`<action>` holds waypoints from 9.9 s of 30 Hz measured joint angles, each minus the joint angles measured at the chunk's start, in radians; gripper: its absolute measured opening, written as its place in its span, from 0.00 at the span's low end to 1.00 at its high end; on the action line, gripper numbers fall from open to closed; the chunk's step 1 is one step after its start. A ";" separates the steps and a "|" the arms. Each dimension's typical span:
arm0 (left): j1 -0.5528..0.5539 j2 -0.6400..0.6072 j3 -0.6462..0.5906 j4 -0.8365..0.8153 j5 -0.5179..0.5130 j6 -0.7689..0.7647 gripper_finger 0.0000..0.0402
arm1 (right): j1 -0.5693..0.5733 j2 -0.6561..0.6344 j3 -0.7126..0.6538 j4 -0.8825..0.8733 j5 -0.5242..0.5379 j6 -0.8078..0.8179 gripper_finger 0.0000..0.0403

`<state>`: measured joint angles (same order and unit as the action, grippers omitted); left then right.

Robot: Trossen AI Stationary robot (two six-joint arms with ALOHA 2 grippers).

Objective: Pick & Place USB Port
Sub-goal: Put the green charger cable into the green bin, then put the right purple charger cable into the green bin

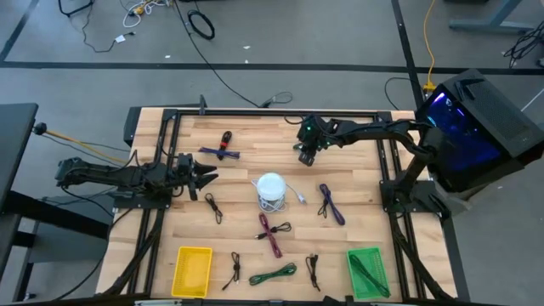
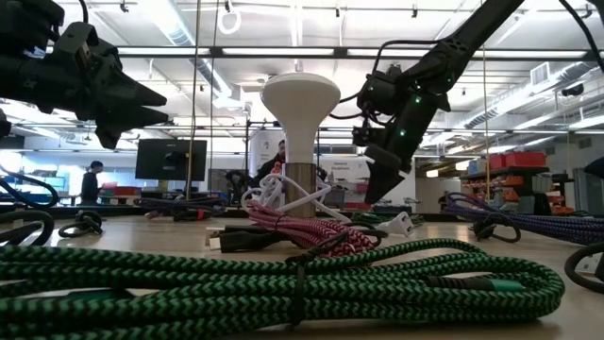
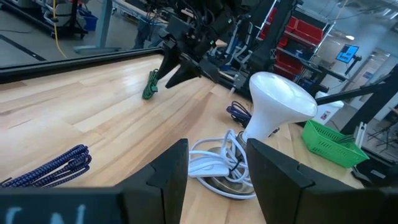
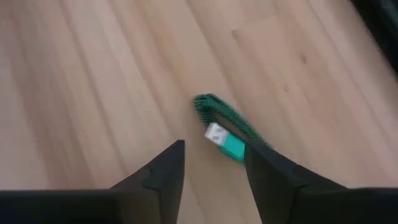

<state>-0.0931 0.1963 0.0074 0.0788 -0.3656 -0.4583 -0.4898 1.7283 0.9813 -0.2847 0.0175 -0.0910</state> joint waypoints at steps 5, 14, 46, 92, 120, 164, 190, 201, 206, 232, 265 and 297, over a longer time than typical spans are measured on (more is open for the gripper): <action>0.000 0.000 0.000 0.000 -0.005 0.000 0.42 | 0.003 0.005 0.001 0.007 0.026 0.008 0.48; 0.000 0.000 0.000 -0.001 -0.007 0.001 0.42 | 0.004 0.082 0.001 0.082 0.069 0.007 0.53; 0.000 0.000 0.000 -0.003 0.009 0.024 0.42 | 0.040 0.153 0.463 -0.424 0.159 0.230 0.03; 0.000 0.000 0.000 0.000 0.029 0.018 0.42 | 1.238 -0.182 0.534 -1.271 0.209 2.102 0.03; 0.000 0.000 0.000 0.002 0.029 0.023 0.42 | 1.506 0.082 0.533 -1.025 0.048 2.313 0.03; 0.000 0.000 0.000 0.000 0.020 0.024 0.42 | 1.369 0.045 0.404 -1.261 0.176 2.160 0.39; 0.000 0.000 0.000 0.000 0.027 0.024 0.42 | 1.057 -0.023 0.114 -1.004 0.446 1.803 0.51; 0.000 0.000 0.000 -0.001 0.026 0.024 0.42 | 1.003 -0.157 -0.083 -0.705 0.461 1.696 0.51; 0.000 0.000 0.000 -0.001 0.026 0.025 0.42 | 0.961 -0.158 -0.161 -0.503 0.401 1.609 0.51; 0.000 0.000 0.000 -0.002 0.026 0.026 0.42 | 0.789 -0.236 -0.188 -0.408 0.226 1.322 0.02; 0.000 0.000 0.000 0.000 0.026 0.018 0.42 | 1.314 -0.173 0.324 -0.830 0.016 2.030 0.02; 0.000 0.000 0.000 0.000 0.026 0.022 0.42 | 1.401 0.059 0.577 -0.962 -0.225 2.369 0.02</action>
<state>-0.0931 0.1963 0.0071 0.0792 -0.3393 -0.4360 0.9113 1.7877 1.5585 -1.2465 -0.2079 2.2784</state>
